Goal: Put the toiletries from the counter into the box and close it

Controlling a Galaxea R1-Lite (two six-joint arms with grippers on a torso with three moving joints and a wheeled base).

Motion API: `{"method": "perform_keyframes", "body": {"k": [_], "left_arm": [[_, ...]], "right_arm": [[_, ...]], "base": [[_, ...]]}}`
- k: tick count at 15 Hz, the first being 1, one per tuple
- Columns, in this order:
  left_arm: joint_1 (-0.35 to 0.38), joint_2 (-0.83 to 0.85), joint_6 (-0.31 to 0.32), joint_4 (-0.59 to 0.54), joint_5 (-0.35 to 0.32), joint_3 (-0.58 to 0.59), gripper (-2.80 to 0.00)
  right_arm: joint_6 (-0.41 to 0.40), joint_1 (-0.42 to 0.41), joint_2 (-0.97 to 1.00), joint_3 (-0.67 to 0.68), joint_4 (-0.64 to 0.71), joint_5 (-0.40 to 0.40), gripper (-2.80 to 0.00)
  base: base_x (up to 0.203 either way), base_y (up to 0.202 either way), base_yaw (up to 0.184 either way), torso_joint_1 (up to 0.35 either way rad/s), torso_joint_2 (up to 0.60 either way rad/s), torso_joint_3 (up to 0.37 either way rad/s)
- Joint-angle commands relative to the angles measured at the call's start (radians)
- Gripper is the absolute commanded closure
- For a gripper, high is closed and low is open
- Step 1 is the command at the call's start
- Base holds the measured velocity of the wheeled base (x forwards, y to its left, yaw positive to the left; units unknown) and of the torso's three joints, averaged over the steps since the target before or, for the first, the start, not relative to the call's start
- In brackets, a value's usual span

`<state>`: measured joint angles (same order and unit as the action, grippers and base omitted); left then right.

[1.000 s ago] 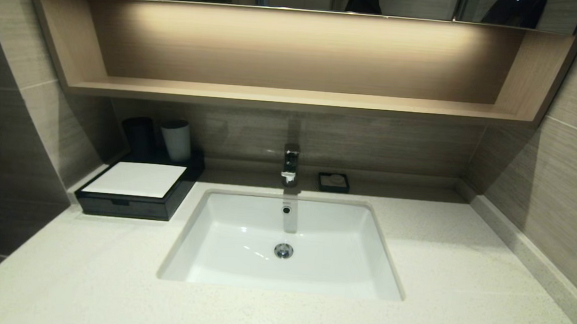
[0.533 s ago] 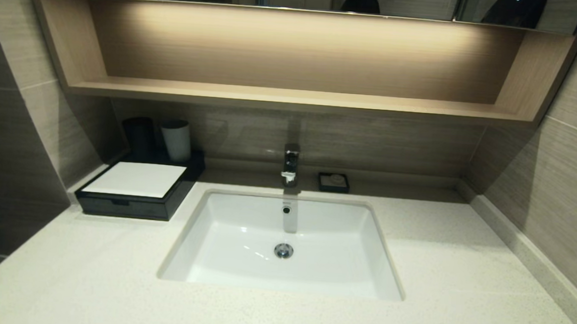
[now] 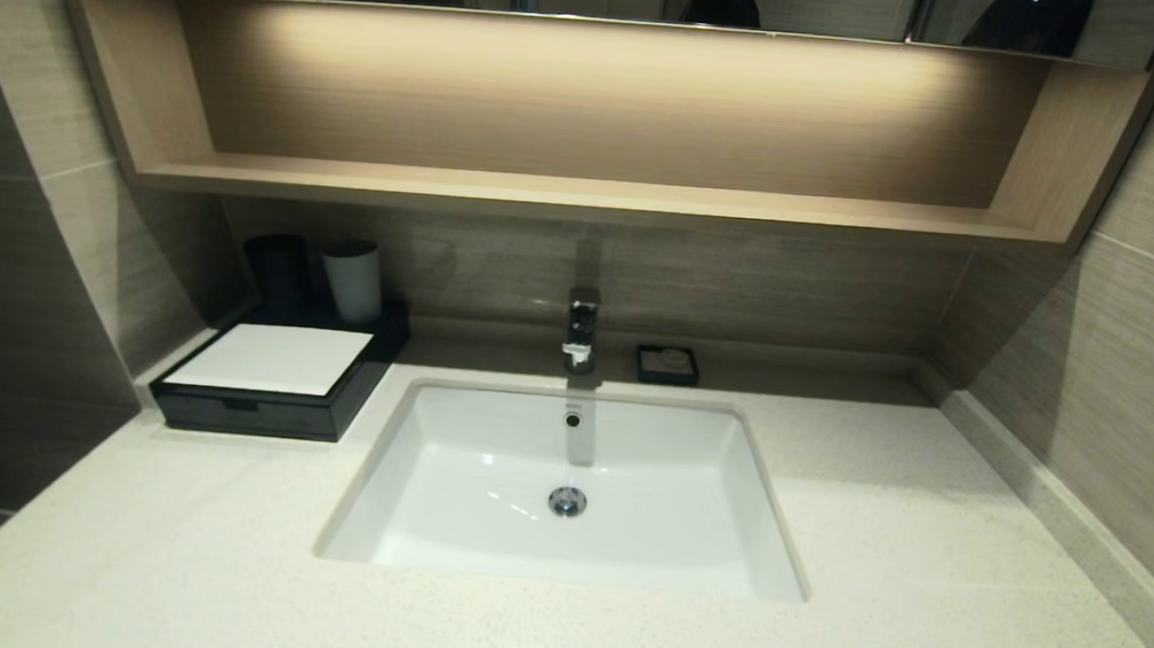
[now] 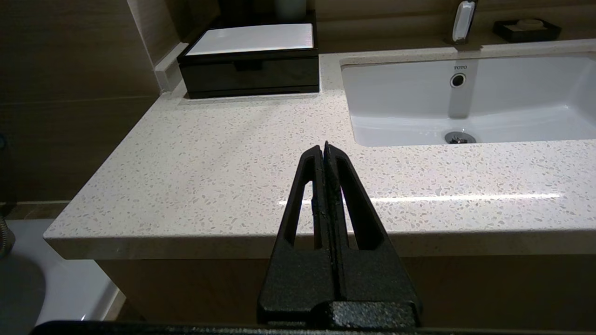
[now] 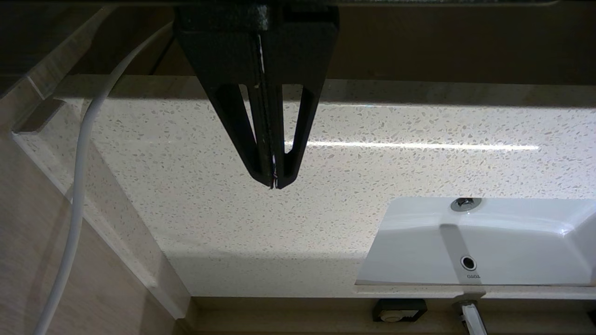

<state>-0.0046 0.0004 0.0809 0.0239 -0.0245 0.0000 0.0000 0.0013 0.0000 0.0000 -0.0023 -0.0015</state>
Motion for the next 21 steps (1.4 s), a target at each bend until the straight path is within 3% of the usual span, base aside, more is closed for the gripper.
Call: {"method": "perform_keyframes", "body": {"k": [1,21], "left_arm": [[0.000,0.000,0.000,0.004,0.000,0.014,0.00],[0.000,0.000,0.000,0.014,0.003,0.020,0.00]], "right_arm": [[0.000,0.000,-0.002,0.002,-0.001,0.000,0.00],[0.000,0.000,-0.002,0.002,-0.001,0.000,0.00]], "base": [[0.000,0.000,0.000,0.000,0.00,0.000],[0.000,0.000,0.000,0.000,0.00,0.000]]}}
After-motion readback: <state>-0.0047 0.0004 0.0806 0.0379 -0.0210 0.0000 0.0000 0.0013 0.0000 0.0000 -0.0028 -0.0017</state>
